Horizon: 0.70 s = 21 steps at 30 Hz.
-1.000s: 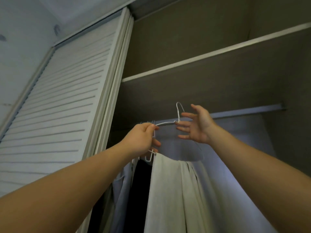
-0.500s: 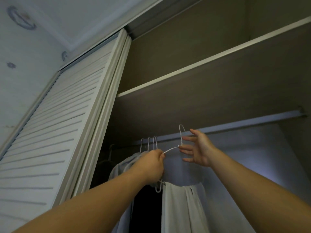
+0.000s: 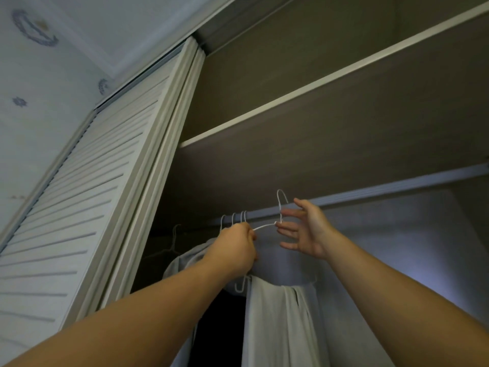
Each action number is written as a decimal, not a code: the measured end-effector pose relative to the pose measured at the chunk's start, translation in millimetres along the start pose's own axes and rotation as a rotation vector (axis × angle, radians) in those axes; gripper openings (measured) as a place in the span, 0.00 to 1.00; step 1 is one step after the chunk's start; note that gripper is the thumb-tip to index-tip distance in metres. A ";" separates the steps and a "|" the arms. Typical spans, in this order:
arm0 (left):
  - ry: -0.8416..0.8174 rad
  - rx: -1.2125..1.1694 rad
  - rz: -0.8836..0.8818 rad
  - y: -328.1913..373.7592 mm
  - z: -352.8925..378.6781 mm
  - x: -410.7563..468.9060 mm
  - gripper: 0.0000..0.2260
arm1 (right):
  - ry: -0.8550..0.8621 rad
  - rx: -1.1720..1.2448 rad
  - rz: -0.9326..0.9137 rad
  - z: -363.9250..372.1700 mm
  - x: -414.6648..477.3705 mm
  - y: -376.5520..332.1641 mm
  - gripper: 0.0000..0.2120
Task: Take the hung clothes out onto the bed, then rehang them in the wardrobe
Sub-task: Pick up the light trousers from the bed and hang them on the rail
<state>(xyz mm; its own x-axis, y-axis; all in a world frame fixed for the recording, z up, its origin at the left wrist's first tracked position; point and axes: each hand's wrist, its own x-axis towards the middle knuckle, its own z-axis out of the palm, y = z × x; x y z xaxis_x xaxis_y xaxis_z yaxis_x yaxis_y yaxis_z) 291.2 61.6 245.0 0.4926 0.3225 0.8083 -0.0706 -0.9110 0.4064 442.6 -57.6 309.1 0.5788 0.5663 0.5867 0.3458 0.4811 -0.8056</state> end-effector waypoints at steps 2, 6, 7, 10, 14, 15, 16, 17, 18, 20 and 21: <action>0.004 0.031 0.002 -4.8 6.4 0.4 0.06 | 0.003 -0.007 0.008 -2.6 3.7 5.2 0.22; -0.003 0.041 0.003 -8.6 7.4 3.8 0.07 | -0.003 -0.007 0.011 -4.7 8.2 3.5 0.23; -0.009 0.040 -0.002 -7.3 7.2 5.8 0.08 | -0.006 -0.010 0.017 -5.0 10.5 3.2 0.24; -0.060 0.099 -0.011 -7.2 13.5 7.9 0.06 | -0.021 -0.047 0.057 -10.2 15.8 12.4 0.24; -0.070 0.235 0.043 -16.7 27.0 1.9 0.08 | 0.024 -0.155 0.049 -16.9 22.3 35.2 0.18; -0.043 0.249 0.043 -17.7 25.7 1.1 0.08 | 0.107 -0.240 -0.038 -18.4 26.4 40.3 0.15; -0.018 0.285 0.046 -17.5 22.9 0.7 0.08 | 0.226 -0.387 -0.165 -22.2 33.5 46.2 0.14; -0.010 0.328 0.054 -17.4 19.3 0.7 0.09 | 0.347 -0.589 -0.290 -28.4 42.8 52.4 0.16; -0.023 0.366 0.066 -18.3 16.4 0.8 0.12 | 0.404 -0.779 -0.362 -32.6 49.5 58.9 0.20; -0.076 0.439 0.092 -18.6 11.4 -1.3 0.18 | 0.314 -0.880 -0.327 -32.5 60.0 77.1 0.27; -0.090 0.489 0.106 -18.9 9.9 -2.8 0.20 | 0.222 -0.838 -0.277 -30.2 65.6 89.2 0.30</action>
<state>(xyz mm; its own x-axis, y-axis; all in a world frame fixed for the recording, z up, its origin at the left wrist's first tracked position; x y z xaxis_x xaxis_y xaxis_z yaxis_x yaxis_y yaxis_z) 299.7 75.4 230.9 0.5789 0.2178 0.7857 0.2795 -0.9583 0.0597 533.8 2.2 273.2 0.4939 0.3187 0.8090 0.8672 -0.1124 -0.4851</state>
